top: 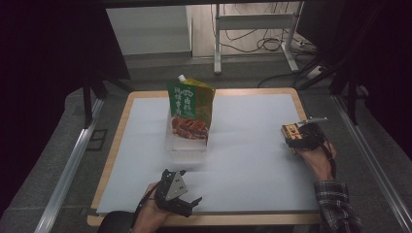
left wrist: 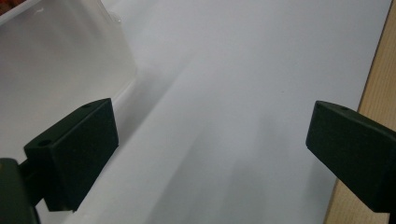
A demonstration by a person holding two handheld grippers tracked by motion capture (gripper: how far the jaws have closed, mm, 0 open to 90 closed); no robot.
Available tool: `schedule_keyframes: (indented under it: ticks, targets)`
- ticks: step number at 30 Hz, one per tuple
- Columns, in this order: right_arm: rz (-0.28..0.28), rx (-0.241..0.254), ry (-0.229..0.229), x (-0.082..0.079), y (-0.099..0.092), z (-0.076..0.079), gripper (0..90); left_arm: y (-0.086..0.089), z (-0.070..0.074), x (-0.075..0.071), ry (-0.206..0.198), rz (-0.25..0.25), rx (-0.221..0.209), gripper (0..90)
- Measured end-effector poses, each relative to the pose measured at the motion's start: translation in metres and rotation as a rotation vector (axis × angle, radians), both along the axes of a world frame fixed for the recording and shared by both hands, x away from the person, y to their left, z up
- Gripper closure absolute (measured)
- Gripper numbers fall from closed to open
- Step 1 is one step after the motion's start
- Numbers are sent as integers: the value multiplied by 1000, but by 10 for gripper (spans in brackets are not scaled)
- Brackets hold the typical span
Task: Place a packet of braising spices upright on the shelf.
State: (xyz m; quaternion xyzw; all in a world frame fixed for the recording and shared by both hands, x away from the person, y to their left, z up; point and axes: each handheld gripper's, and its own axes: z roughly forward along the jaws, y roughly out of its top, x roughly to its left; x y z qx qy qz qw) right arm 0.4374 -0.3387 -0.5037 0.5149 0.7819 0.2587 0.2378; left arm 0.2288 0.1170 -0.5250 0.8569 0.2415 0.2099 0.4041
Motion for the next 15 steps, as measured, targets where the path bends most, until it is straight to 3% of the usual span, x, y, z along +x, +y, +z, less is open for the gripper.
schedule_keyframes:
  ticks: [15]
  targets:
    - [-15, 7, 43, 1, -1, -2, 316, 0, 0, 0, -2, -1, 5, 20]
